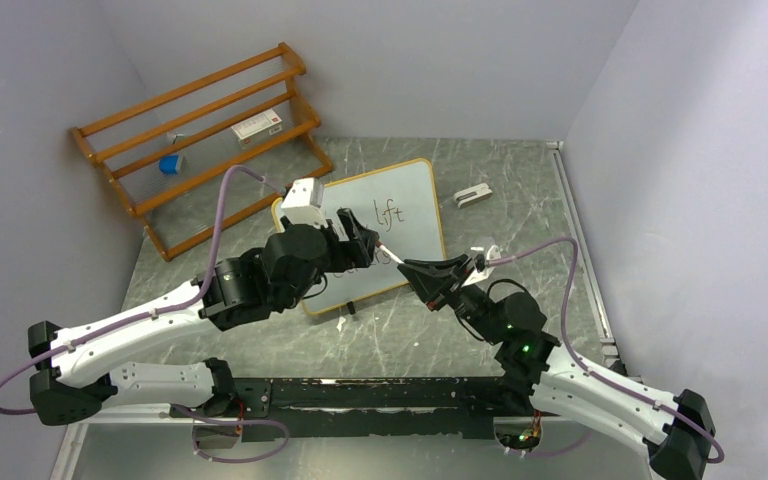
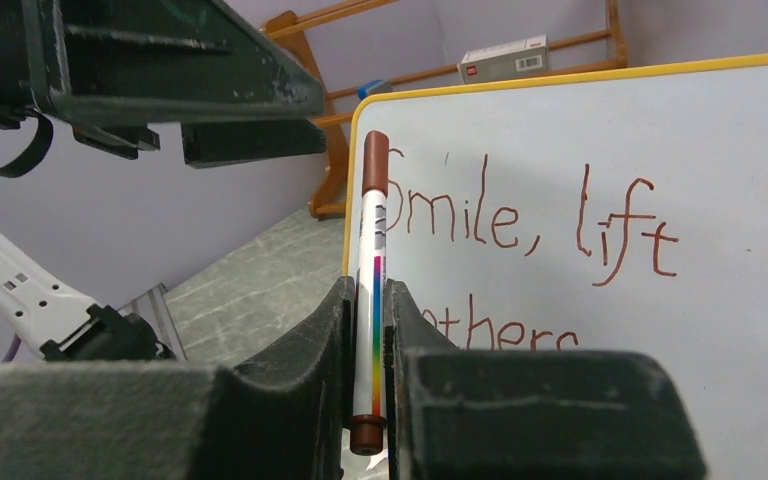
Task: Write a sentence on the whiteboard
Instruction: Adjust the pen cap from the whiteboard marker.
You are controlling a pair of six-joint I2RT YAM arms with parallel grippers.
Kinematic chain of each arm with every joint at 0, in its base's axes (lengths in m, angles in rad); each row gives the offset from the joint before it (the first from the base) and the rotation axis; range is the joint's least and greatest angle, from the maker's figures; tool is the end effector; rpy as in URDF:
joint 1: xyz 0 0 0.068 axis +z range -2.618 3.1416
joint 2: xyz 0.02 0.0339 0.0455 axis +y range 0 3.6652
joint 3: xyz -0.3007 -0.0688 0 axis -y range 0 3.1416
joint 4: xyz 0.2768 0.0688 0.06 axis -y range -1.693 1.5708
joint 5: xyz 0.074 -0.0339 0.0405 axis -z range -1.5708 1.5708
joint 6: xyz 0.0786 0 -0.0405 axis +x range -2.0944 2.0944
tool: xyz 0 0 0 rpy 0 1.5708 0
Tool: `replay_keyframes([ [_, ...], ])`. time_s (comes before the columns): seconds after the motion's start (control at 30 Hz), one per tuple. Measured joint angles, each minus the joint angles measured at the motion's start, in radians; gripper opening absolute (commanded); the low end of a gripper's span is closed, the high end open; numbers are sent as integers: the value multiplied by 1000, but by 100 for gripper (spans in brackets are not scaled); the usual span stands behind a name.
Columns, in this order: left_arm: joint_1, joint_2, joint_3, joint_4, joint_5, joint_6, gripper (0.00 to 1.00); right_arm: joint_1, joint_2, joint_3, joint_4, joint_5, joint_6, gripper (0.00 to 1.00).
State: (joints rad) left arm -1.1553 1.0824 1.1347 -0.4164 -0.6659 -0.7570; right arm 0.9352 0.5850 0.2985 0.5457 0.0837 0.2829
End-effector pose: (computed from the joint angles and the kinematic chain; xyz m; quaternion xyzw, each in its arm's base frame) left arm 0.1571 -0.2358 0.4051 -0.0278 0.7995 -0.2829 0.5291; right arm 0.1234 0.1562 0.2979 -0.1638 0.5878 0.4321 0.6641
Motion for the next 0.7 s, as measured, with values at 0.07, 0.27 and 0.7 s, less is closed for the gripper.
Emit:
replay_keyframes([
  [0.07,0,0,-5,20,2,-62,88,0,0,-11,16,0,-5,0],
  [0.27,2,10,-40,68,2,-228,80,0,2,-32,68,-3,-15,0],
  [0.7,2,38,-93,105,0,-427,67,0,23,-43,127,-28,-58,0],
])
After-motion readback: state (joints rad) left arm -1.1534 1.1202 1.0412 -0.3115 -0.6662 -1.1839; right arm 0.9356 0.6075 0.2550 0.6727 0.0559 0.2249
